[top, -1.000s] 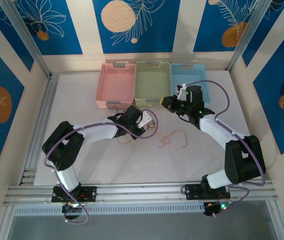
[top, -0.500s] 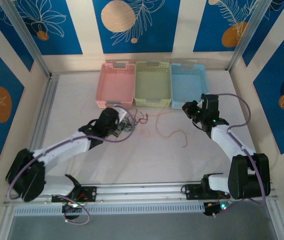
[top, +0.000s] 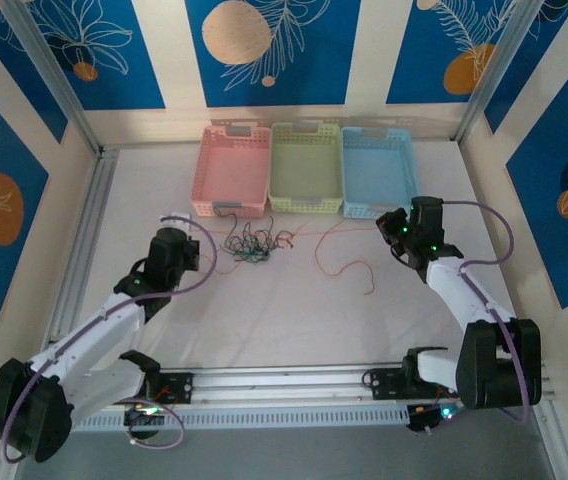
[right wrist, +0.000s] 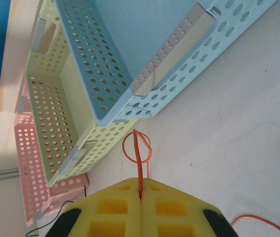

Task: Untangle the cables

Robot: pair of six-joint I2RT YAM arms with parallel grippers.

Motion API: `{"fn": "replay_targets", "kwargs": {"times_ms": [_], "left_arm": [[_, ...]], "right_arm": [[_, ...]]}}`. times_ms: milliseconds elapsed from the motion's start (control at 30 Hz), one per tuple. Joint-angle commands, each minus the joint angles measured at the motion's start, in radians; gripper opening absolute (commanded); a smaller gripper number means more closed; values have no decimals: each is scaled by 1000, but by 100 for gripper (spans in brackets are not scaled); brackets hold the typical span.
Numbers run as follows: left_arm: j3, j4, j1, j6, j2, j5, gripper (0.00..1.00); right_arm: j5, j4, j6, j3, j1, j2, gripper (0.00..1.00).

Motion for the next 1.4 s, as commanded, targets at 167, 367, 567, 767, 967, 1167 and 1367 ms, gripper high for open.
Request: {"fn": "replay_targets", "kwargs": {"times_ms": [167,367,567,767,967,1167,1367], "left_arm": [[-62,9,71,-88,-159,-168,0],[-95,6,97,-100,-214,-217,0],[-126,15,135,-122,-256,-208,0],[-135,24,156,-130,-251,-190,0],[-157,124,156,-99,-223,-15,0],[-180,246,156,-78,-257,239,0],[-112,274,154,-160,-292,522,0]], "right_arm": [[75,-34,20,-19,-11,-26,0],[97,-44,39,-31,-31,-16,0],[91,-42,54,-47,-68,-13,0],[71,-28,61,-54,-88,-5,0],[-57,32,10,-15,-58,52,0],[-131,68,-31,17,-25,80,0],[-143,85,-31,24,-5,112,0]]}}
